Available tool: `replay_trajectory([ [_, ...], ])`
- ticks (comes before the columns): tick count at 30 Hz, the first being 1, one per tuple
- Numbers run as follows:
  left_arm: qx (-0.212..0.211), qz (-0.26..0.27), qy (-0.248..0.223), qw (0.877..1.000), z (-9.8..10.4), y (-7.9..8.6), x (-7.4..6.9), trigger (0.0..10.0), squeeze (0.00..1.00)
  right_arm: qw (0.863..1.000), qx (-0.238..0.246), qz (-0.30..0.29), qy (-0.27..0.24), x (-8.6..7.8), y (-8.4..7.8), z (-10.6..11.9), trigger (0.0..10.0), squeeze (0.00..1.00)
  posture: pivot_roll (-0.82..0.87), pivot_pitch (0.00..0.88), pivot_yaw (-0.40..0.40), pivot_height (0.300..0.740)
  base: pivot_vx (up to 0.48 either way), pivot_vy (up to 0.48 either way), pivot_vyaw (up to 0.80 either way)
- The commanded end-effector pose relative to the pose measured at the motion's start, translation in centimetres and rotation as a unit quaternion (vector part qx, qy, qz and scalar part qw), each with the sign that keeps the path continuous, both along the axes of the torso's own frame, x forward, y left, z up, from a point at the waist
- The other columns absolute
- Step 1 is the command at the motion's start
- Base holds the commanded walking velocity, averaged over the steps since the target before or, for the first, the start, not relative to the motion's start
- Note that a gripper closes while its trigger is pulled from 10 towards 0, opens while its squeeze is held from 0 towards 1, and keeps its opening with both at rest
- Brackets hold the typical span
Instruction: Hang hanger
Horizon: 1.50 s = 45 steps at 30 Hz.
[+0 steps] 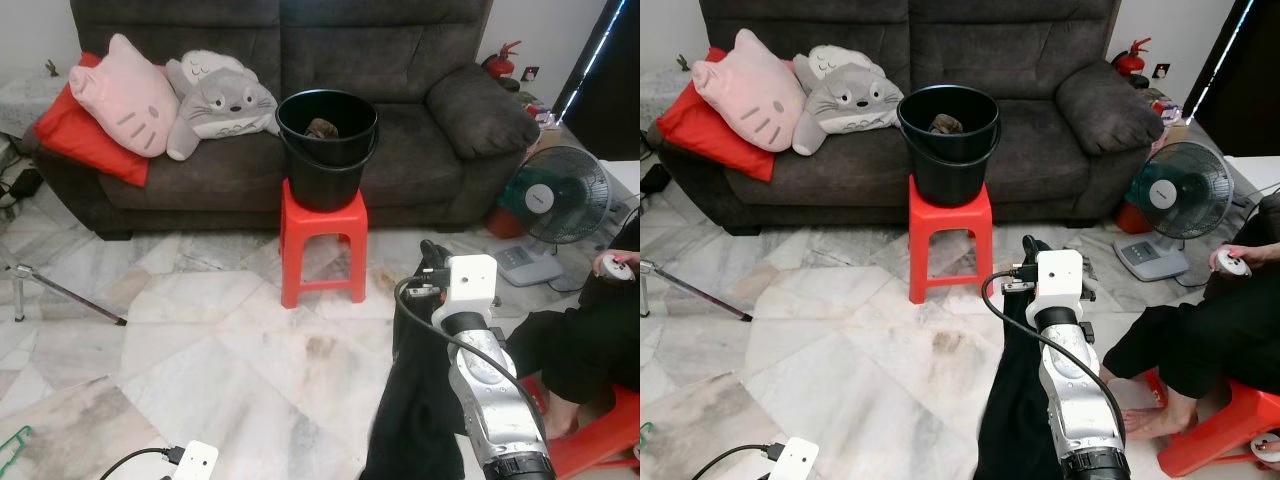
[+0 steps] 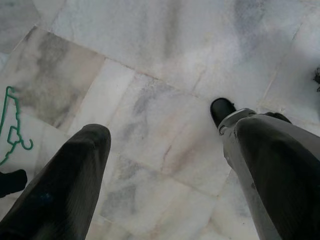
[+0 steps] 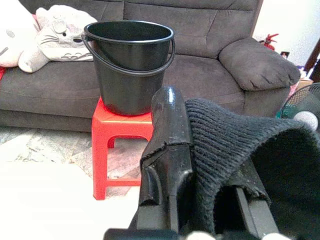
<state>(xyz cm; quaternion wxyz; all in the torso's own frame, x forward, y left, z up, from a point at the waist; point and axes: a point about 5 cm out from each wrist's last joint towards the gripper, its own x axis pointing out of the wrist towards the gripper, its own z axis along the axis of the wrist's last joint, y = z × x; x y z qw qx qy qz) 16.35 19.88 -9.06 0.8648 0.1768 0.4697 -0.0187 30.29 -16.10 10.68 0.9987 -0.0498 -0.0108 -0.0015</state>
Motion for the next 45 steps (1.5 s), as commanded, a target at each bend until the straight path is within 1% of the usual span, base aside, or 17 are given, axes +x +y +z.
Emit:
replay_trajectory([
  [1, -0.006, 0.000, 0.000, 1.000, -0.02, -0.03, -0.05, 10.0, 0.00, 0.999, 0.000, 0.002, -0.036, 0.30, 0.15, 1.50, 10.0, 0.00, -0.11, 0.000, -0.010, 0.740, 0.000, 0.000, 0.00],
  [6, -0.006, 0.000, -0.001, 1.000, 0.02, -0.05, 0.05, 10.0, 0.00, 0.999, 0.004, -0.003, -0.049, 0.38, 0.09, 2.01, 10.0, 0.00, -0.11, 0.000, -0.007, 0.740, 0.000, 0.000, 0.00],
  [15, -0.008, -0.003, -0.001, 1.000, 0.08, -0.08, 0.22, 10.0, 0.00, 0.999, -0.010, -0.003, -0.048, 0.39, 0.00, 2.08, 10.0, 0.00, -0.11, 0.014, -0.003, 0.740, 0.000, 0.000, 0.00],
  [26, -0.015, 0.004, -0.004, 1.000, 0.14, -0.23, 0.42, 10.0, 0.00, 0.998, -0.014, 0.011, -0.054, 0.54, 0.46, 2.35, 10.0, 0.00, -0.10, 0.030, -0.001, 0.740, 0.000, 0.000, 0.80],
  [45, -0.019, 0.000, -0.002, 1.000, 0.13, -0.34, 0.45, 10.0, 0.00, 0.998, -0.017, 0.017, -0.051, 0.63, 0.57, 2.27, 10.0, 0.00, -0.10, 0.035, -0.004, 0.740, 0.000, 0.000, 0.80],
])
